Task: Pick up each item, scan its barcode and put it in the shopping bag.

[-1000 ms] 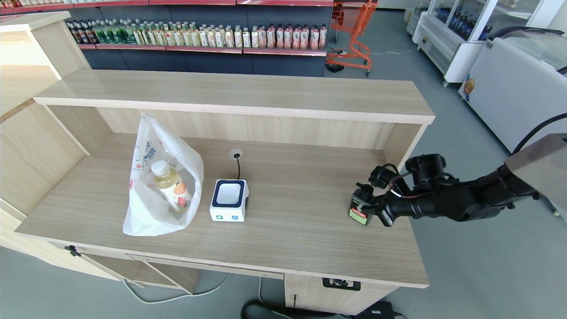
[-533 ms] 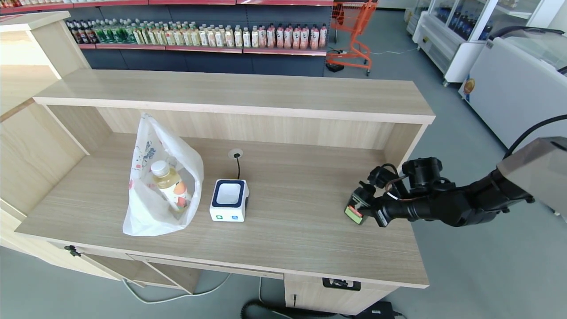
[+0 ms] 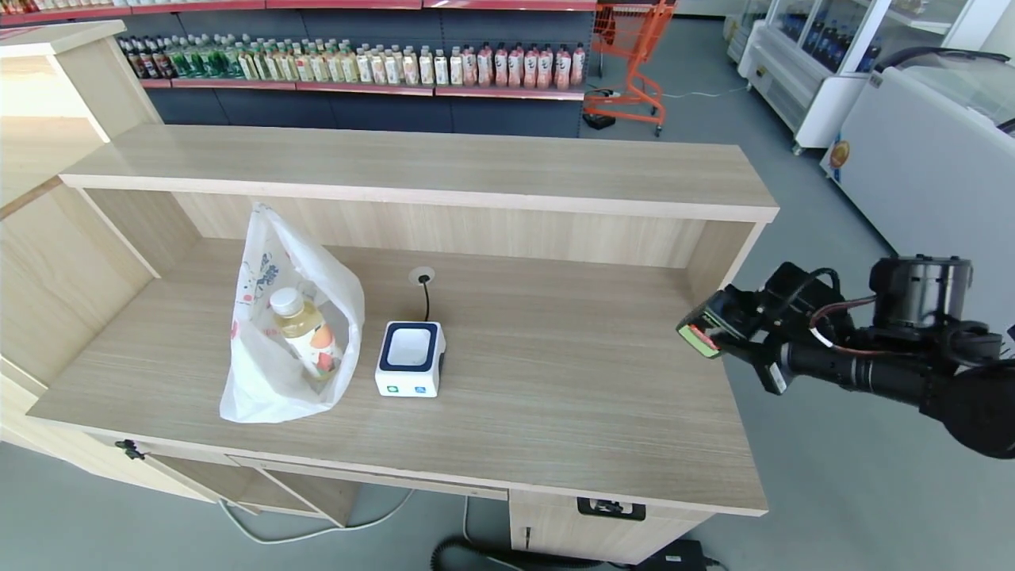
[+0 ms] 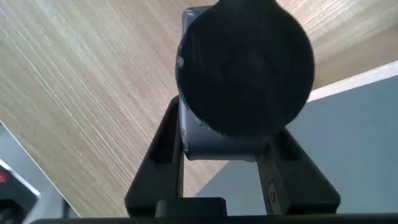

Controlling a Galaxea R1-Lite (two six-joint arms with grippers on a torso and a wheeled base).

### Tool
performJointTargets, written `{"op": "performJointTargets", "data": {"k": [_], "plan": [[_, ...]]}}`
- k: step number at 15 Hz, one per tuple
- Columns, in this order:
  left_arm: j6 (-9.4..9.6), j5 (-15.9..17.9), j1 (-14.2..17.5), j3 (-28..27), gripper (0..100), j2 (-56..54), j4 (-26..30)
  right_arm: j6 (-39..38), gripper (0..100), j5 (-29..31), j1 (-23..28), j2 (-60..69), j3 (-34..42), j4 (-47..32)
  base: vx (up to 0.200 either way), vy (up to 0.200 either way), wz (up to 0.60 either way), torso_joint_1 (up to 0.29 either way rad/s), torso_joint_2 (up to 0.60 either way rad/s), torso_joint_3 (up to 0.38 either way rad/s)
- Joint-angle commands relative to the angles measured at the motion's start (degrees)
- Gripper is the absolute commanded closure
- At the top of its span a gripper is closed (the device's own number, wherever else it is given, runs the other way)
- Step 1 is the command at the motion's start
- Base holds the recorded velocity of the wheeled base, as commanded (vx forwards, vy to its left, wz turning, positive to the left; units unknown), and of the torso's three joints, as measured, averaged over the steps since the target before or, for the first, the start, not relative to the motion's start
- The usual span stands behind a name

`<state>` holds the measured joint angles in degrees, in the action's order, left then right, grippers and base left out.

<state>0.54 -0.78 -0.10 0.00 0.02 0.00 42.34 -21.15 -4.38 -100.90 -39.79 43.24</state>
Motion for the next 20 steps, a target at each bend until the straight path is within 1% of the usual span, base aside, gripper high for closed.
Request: {"op": "performJointTargets", "data": {"k": [1,2,3,4,5,6,7,8,10,11,12,13,20], "plan": [[-0.01,0.0,0.0,0.0,0,0.0,0.0,32.9,100,-14.6,1.7,12.3,15.7,10.4,0.000,0.000,0.00,0.000,0.00,0.000],[-0.01,0.0,0.0,0.0,0,0.0,0.0,39.1,100,-20.4,0.9,11.2,15.1,9.1,0.000,0.000,0.00,0.000,0.00,0.000],[-0.01,0.0,0.0,0.0,0,0.0,0.0,62.7,100,-32.0,-3.3,8.1,14.3,4.0,0.000,0.000,0.00,0.000,0.00,0.000],[-0.01,0.0,0.0,0.0,0,0.0,0.0,75.3,100,-33.9,-6.3,7.5,14.3,1.4,0.000,0.000,0.00,0.000,0.00,0.000],[-0.01,0.0,0.0,0.0,0,0.0,0.0,84.0,100,-34.0,-8.6,7.0,14.5,-3.2,0.000,0.000,0.00,0.000,0.00,0.000],[-0.01,0.0,0.0,0.0,0,0.0,0.0,92.0,100,-34.0,-9.9,5.9,13.9,-9.1,0.000,0.000,0.00,0.000,0.00,0.000],[-0.01,0.0,0.0,0.0,0,0.0,0.0,97.1,100,-34.0,-10.2,5.5,13.5,-12.2,0.000,0.000,0.00,0.000,0.00,0.000],[-0.01,0.0,0.0,0.0,0,0.0,0.0,104.2,100,-34.1,-10.1,5.5,13.4,-15.1,0.000,0.000,0.00,0.000,0.00,0.000],[-0.01,0.0,0.0,0.0,0,0.0,0.0,106.8,100,-35.1,-10.2,5.7,13.7,-15.7,0.000,0.000,0.00,0.000,0.00,0.000],[-0.01,0.0,0.0,0.0,0,0.0,0.0,107.3,100,-36.3,-10.2,5.3,13.7,-15.6,0.000,0.000,0.00,0.000,0.00,0.000],[-0.01,0.0,0.0,0.0,0,0.0,0.0,109.9,100,-39.2,-9.9,4.0,13.2,-15.6,0.000,0.000,0.00,0.000,0.00,0.000],[-0.01,0.0,0.0,0.0,0,0.0,0.0,110.3,100,-40.1,-9.9,4.0,12.7,-15.4,0.000,0.000,0.00,0.000,0.00,0.000],[-0.01,0.0,0.0,0.0,0,0.0,0.0,115.7,100,-42.7,-10.5,5.4,13.2,-15.1,0.000,0.000,0.00,0.000,0.00,0.000]]}}
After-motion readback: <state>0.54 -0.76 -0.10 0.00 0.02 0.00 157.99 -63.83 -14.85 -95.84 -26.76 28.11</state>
